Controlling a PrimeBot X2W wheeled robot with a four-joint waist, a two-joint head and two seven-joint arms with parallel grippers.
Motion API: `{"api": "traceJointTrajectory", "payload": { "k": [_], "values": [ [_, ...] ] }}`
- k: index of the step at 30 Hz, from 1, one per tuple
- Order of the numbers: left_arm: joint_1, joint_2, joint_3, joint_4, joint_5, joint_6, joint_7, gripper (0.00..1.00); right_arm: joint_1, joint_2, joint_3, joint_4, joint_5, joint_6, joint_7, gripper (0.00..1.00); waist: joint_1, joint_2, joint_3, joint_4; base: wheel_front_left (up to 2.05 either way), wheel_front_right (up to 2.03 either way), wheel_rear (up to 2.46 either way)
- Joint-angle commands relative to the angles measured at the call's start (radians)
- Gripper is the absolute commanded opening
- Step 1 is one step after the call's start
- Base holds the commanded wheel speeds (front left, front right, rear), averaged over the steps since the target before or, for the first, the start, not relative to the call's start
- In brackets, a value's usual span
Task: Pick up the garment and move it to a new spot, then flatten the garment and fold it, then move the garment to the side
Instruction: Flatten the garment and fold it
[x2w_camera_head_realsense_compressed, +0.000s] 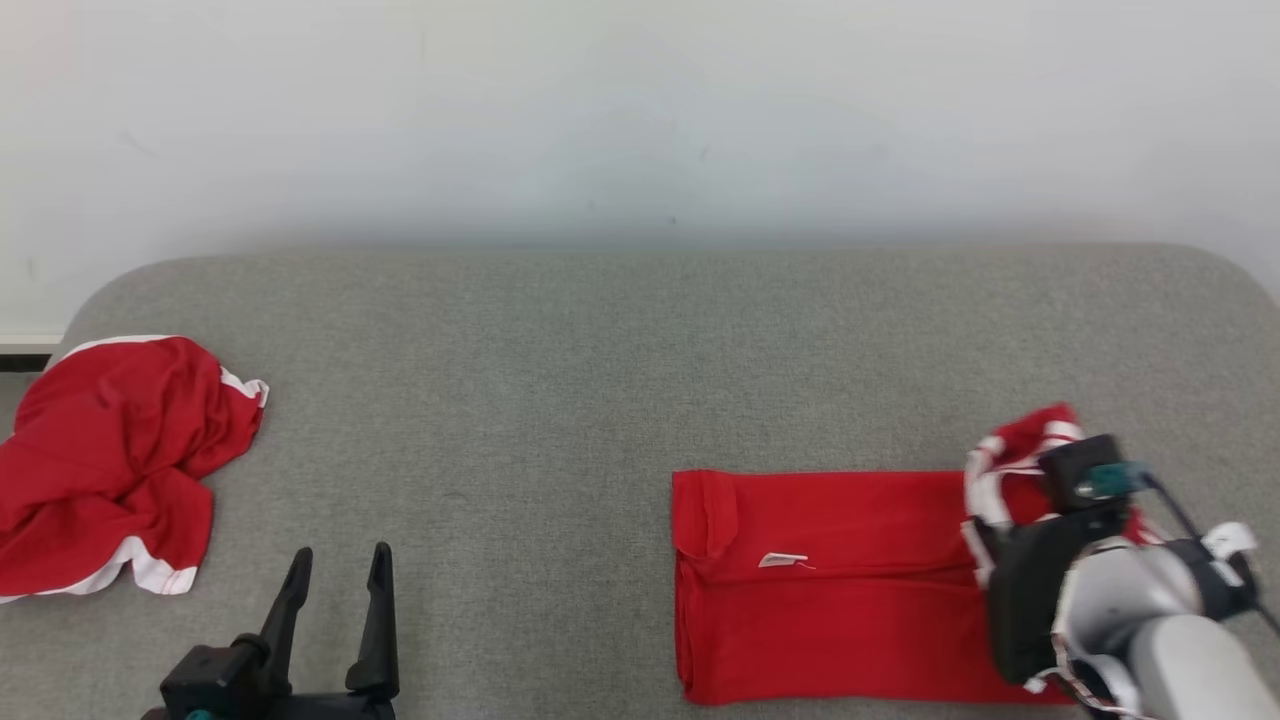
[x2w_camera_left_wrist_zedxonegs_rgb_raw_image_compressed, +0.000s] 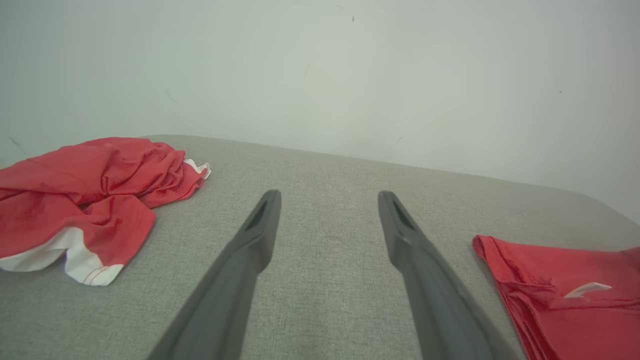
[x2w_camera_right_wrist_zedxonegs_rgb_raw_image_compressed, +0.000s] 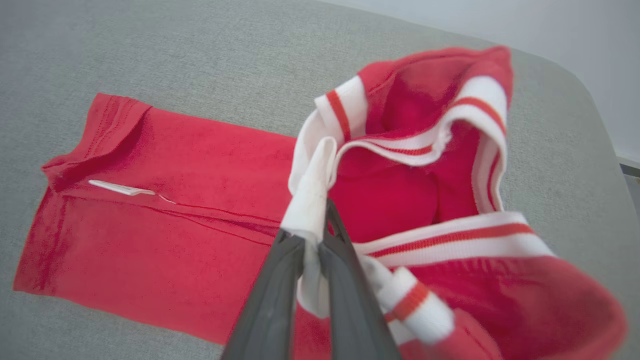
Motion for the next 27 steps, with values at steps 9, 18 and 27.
{"api": "traceJointTrajectory", "payload": {
  "k": [9,18,27],
  "values": [
    [0.011,0.001,-0.041,0.017,-0.014,-0.005,0.000,1.00,-0.123,0.078,0.227,0.133,0.071,-0.003,0.005,0.00,0.0001,0.0000,-0.014,0.057,0.00,0.00,0.00],
    [-0.020,0.000,-0.080,0.035,-0.027,-0.002,0.000,1.00,-0.234,0.155,0.336,0.351,0.104,-0.003,-0.050,0.00,0.0001,0.0000,0.005,0.113,0.00,0.00,0.00],
    [-0.015,0.000,-0.077,0.039,-0.039,0.009,0.000,1.00,-0.296,0.200,0.325,0.378,0.210,-0.003,-0.202,1.00,0.0001,0.0000,-0.005,0.095,0.00,0.00,0.00]
  ]
}}
